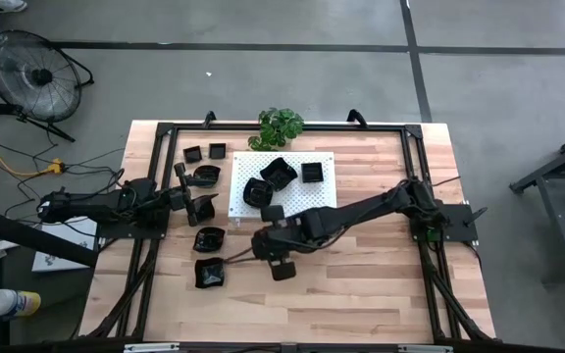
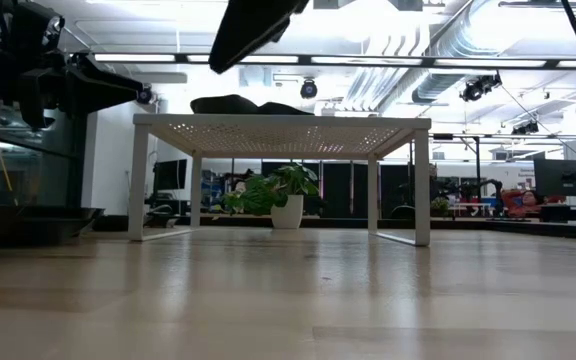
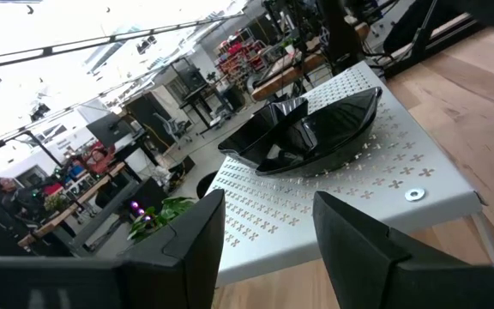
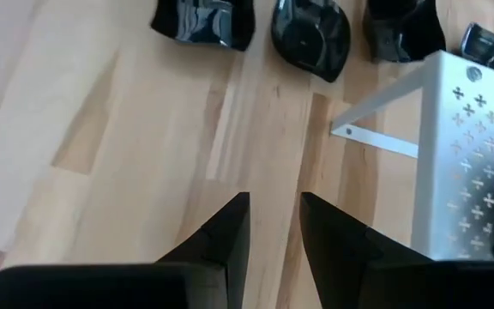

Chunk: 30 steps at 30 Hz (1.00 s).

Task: Pick & Place Mini shaped plates
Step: Stack the distorted square plate on top of the distorted square plates on the shelf

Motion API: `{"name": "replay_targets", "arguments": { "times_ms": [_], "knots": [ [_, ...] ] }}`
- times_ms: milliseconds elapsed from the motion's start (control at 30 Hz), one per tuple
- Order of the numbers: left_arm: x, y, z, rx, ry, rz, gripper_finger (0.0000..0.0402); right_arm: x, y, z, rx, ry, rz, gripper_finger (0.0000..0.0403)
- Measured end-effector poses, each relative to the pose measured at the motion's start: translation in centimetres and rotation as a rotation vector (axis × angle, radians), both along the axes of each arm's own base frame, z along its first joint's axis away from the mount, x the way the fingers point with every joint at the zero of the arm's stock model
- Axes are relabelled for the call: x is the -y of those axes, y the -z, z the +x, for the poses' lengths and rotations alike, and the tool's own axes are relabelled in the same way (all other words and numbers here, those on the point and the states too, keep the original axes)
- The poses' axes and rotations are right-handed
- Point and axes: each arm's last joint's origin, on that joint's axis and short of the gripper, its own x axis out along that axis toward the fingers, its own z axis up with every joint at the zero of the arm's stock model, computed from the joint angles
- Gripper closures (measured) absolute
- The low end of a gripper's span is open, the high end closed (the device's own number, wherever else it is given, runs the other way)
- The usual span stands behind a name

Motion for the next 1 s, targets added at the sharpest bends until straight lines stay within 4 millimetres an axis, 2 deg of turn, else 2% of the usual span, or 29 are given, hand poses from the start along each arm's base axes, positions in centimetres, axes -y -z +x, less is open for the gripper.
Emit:
{"name": "replay_targets", "arguments": {
  "times_ms": [167,300,367,533,667,867,1000],
  "knots": [
    [0.0,0.0,0.0,0.0,-0.001,0.0,0.0227,-0.8,-0.7,-0.6,0.02,0.017,-0.006,0.0305],
    [0.0,0.0,0.0,0.0,-0.001,0.0,0.0227,-0.5,-1.0,-1.7,0.022,0.046,0.016,0.0305],
    [0.0,0.0,0.0,0.0,-0.001,0.0,0.0227,-0.1,-0.9,-2.9,0.057,0.065,0.037,0.0305],
    [0.0,0.0,0.0,0.0,-0.001,0.0,0.0227,1.1,1.8,-7.1,0.18,0.117,0.116,0.0305],
    [0.0,0.0,0.0,0.0,0.0,0.0,0.0227,1.8,3.0,-10.3,0.277,0.128,0.135,0.0305],
    [0.0,0.0,0.0,0.0,0.0,0.0,0.0227,2.3,3.2,-13.9,0.442,0.15,0.106,0.0304],
    [0.0,0.0,0.0,0.0,0.0,0.0,0.0227,2.5,3.2,-15.8,0.552,0.096,0.117,0.0304]
  ]
}}
